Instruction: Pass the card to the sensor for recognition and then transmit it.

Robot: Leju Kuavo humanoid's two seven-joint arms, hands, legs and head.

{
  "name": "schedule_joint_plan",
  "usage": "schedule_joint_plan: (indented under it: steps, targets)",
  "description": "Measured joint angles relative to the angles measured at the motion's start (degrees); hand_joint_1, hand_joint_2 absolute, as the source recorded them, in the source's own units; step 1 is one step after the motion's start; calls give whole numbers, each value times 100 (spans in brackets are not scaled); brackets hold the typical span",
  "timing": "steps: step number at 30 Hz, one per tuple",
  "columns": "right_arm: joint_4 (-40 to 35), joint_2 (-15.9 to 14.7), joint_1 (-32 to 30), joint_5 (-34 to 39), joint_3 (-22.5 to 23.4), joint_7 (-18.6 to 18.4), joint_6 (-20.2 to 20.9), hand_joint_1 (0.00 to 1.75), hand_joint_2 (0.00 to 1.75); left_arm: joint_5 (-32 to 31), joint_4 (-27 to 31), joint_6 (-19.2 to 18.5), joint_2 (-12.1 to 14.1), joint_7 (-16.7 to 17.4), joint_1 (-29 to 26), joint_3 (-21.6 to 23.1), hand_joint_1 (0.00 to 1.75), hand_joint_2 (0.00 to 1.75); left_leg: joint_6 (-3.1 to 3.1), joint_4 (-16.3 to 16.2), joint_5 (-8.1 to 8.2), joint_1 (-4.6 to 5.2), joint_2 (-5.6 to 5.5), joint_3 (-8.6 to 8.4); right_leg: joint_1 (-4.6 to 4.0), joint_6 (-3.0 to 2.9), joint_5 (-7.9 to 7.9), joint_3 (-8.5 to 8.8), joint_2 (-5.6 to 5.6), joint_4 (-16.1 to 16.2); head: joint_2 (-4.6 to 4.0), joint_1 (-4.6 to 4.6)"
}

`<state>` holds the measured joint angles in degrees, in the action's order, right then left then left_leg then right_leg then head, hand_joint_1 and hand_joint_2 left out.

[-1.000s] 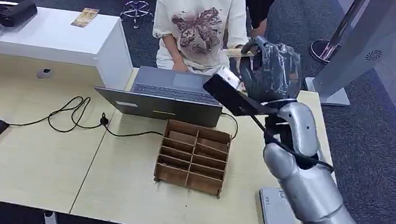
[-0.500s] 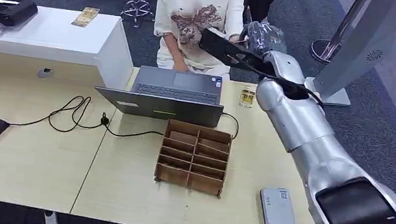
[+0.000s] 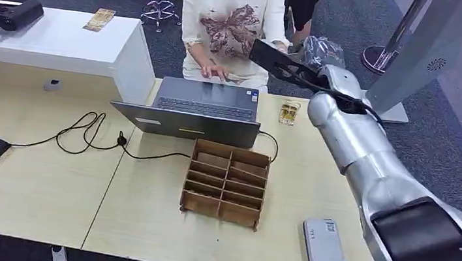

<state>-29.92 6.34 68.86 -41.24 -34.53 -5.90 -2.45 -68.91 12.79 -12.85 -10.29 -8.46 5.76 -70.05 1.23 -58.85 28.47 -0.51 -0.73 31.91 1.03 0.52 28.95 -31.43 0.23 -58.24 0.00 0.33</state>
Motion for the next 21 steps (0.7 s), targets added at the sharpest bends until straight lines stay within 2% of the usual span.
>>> schedule_joint_plan:
  steps: [8, 9, 13, 18, 21]
  targets:
    - [31, -13, -6, 59, 179, 210, -406, 0, 175, 24, 0, 20, 31, 0, 0, 0, 0, 0, 0, 0, 0, 0, 2, 1, 0, 0, 0, -3, 1, 1, 0, 2]
    - [-7, -26, -19, 83, 221, 263, -497, 0, 0, 35, 0, 24, 33, 0, 0, 0, 0, 0, 0, -1, 0, 0, 1, 1, 0, 0, 0, -3, 0, 1, 0, 2]
    - [-536, -188, -213, 182, 499, 479, -1126, 0, 0, 96, 0, 72, 33, 0, -9, 0, 0, 0, 0, -2, 0, 0, 1, 1, 0, 0, 0, -2, 0, 2, 0, 4]
    - [-1559, -479, -703, 510, 975, 645, -1463, 0, 0, 206, 0, 112, 33, -2, -27, -2, 0, 0, 0, -4, 1, 1, -2, 4, 1, 0, 0, -2, -2, 5, -2, -2]
    - [-2409, -683, -1127, 921, 1333, 778, -1502, 0, 0, 288, 0, 166, 31, -2, -45, -13, 0, 0, -1, -5, 1, 2, -5, 4, 2, 1, 0, -5, -3, 7, 0, 4]
